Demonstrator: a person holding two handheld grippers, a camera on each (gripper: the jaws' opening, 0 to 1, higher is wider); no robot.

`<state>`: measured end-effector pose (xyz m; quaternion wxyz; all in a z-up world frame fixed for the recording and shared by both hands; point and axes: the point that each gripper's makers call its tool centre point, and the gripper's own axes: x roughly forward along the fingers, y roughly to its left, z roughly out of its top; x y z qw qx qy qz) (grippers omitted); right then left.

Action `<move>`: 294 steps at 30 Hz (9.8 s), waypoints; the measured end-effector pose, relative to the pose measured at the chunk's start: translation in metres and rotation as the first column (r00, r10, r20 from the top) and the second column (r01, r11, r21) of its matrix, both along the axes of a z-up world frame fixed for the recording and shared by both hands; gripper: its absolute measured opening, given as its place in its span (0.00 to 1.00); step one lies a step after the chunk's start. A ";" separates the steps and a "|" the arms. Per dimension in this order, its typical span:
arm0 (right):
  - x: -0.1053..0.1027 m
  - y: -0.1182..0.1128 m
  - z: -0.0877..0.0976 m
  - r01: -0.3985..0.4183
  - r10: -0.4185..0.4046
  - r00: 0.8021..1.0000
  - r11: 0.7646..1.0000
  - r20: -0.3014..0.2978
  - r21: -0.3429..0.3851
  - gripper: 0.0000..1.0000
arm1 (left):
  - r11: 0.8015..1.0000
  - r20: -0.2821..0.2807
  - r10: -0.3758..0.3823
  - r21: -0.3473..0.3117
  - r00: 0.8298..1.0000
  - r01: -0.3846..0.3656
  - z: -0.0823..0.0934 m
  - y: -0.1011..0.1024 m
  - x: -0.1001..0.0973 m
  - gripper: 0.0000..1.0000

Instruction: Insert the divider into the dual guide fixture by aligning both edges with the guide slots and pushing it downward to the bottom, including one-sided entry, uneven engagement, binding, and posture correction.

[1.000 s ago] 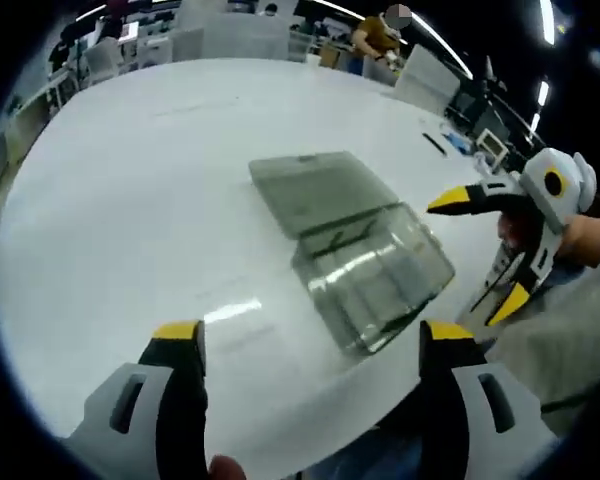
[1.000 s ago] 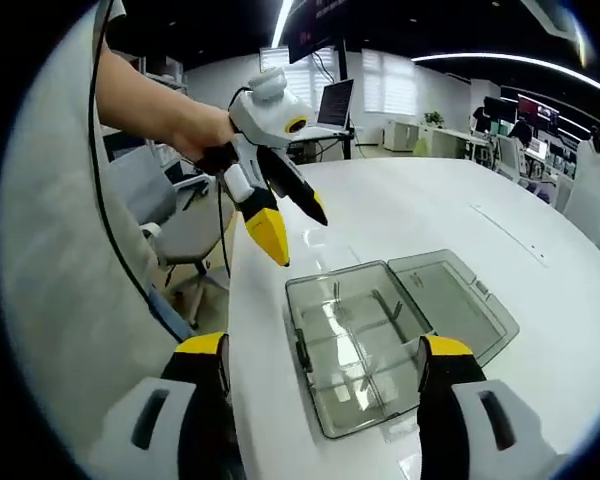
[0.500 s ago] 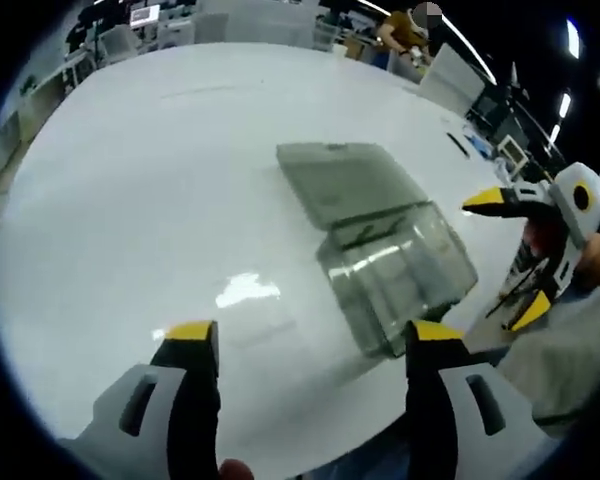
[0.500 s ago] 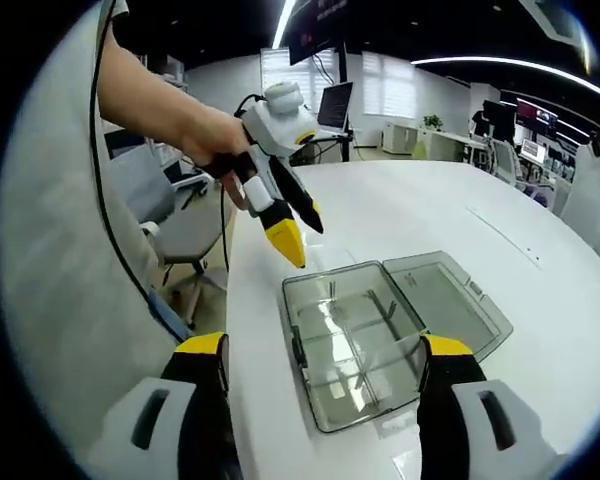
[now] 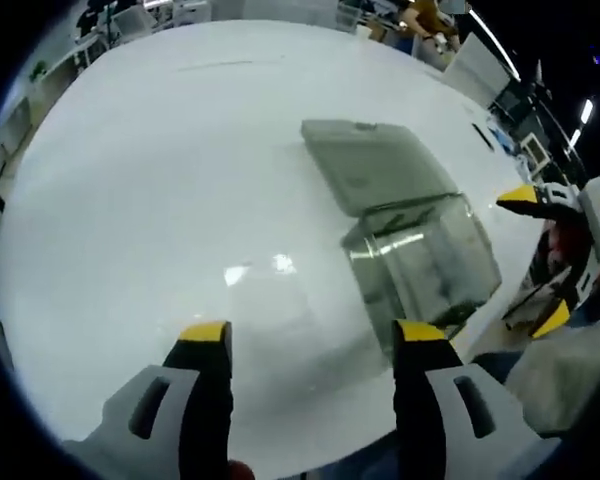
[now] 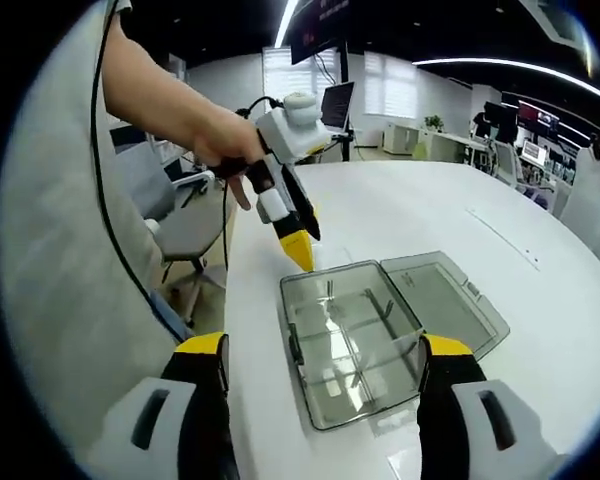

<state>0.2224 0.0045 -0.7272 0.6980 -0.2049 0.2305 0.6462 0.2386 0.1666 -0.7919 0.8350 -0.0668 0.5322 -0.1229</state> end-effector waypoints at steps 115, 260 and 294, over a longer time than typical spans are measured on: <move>0.018 -0.013 0.000 0.040 -0.040 0.999 0.999 0.003 0.002 0.74 | 0.974 -0.275 0.109 0.221 0.955 -0.047 -0.023 0.022 -0.001 0.27; 0.031 0.011 0.085 0.353 -0.017 0.764 0.848 -0.645 0.395 0.59 | 0.562 0.196 -0.232 -0.773 0.953 0.296 0.135 -0.142 -0.004 0.26; 0.036 0.015 0.103 0.407 0.096 0.639 0.800 -0.763 0.441 0.49 | 0.456 0.291 -0.292 -0.795 0.911 0.400 0.161 -0.165 -0.006 0.27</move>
